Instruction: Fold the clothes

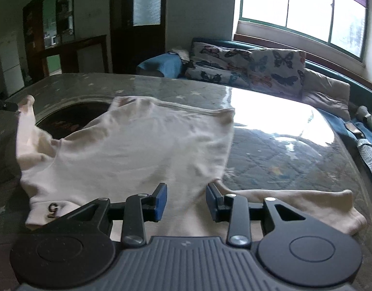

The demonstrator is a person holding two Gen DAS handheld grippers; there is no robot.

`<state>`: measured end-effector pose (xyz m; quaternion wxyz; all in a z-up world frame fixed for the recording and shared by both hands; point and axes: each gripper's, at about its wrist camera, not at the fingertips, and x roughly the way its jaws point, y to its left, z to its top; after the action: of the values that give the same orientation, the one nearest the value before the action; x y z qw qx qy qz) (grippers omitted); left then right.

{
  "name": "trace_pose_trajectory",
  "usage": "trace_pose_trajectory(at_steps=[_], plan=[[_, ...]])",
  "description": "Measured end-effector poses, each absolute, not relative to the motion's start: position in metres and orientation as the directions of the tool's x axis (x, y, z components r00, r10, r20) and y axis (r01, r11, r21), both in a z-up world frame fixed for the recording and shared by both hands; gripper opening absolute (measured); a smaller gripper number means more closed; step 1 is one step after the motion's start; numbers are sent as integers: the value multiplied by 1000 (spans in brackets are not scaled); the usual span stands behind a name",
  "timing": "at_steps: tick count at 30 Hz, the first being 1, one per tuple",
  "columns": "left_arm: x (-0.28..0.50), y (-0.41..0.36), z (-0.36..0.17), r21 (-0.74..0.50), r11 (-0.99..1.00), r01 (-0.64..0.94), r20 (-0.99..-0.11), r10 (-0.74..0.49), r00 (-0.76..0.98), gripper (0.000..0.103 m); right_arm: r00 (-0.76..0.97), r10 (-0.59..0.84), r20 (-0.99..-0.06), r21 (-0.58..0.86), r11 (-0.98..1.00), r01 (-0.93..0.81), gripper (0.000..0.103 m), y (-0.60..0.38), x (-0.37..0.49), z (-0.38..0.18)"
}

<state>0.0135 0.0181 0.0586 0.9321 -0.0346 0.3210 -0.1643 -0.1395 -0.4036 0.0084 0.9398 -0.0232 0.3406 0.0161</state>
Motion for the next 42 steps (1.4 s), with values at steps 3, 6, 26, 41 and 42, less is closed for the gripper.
trace_pose_trajectory(at_steps=[3,6,26,41,42], plan=[[16,35,48,-169,960,224,-612,-280,740,4,762,34,-646,-39,996,-78,36,-392,-138,7],[17,49,42,-179,968,173,-626,-248,739,5,757,52,-651,-44,993,-106,36,-382,-138,6],[-20,39,35,-206,960,191,-645,-280,711,51,689,293,-663,-13,916,-402,36,-291,-135,9],[-1,38,20,-149,976,156,-652,-216,727,11,622,369,-690,-79,816,-572,26,-226,-131,-4],[-2,38,20,-140,978,156,-649,-210,732,10,620,366,-695,-80,817,-572,19,-227,-130,-5]])
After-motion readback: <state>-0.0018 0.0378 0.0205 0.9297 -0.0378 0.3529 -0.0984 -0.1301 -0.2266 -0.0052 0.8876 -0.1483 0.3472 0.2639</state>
